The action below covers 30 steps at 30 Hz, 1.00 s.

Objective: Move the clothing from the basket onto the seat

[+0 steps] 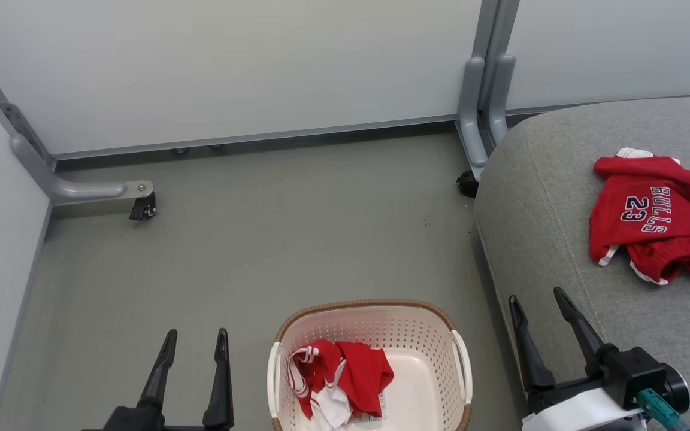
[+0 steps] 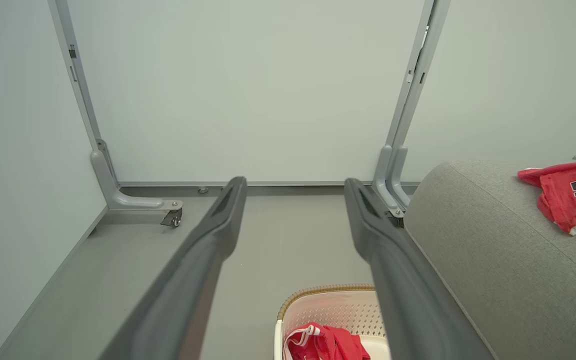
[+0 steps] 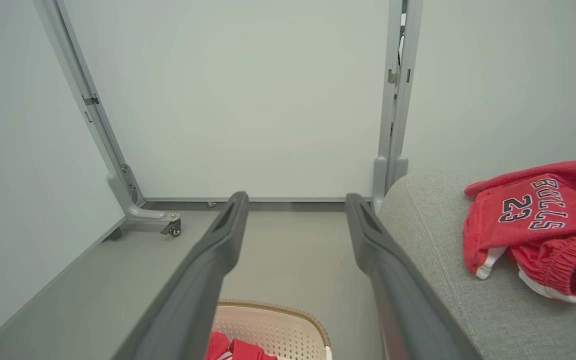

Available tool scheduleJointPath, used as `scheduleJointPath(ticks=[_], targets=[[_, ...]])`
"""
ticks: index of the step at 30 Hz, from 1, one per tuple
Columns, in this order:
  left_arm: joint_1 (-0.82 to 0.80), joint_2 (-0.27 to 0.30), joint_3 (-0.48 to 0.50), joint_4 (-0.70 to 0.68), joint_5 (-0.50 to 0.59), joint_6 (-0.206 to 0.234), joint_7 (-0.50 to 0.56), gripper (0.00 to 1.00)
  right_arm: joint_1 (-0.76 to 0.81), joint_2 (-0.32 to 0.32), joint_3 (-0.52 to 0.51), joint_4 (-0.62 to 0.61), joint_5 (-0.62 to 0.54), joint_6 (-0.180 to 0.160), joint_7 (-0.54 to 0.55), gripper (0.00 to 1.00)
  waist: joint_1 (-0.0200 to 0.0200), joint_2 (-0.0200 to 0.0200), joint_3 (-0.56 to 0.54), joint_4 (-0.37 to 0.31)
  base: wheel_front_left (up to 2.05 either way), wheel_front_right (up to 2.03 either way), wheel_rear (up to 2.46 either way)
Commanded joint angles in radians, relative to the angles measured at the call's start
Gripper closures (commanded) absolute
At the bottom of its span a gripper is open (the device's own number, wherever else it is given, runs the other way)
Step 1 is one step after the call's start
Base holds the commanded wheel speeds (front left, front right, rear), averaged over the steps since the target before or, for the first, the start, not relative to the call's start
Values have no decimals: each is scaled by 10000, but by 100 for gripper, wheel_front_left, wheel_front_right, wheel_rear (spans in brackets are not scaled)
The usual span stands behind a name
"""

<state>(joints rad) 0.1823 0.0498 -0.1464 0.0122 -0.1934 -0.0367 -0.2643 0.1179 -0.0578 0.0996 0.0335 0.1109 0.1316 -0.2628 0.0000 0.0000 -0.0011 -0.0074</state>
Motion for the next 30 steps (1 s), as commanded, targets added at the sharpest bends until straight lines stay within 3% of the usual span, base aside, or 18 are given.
scheduleJointPath(ticks=[1, 30], targets=[[-116, 15, -17, 32, 21, -63, -1, 0, -56, -40, -38, -37, -37, -17, -31, 0, 0, 0, 1, 4, 0, 0, 0], [-469, 16, 5, 48, 167, -235, -1, 0, -279, -64, -211, -222, 24, -17, -31, 0, 0, 0, 544, -584, 0, 0, 0]])
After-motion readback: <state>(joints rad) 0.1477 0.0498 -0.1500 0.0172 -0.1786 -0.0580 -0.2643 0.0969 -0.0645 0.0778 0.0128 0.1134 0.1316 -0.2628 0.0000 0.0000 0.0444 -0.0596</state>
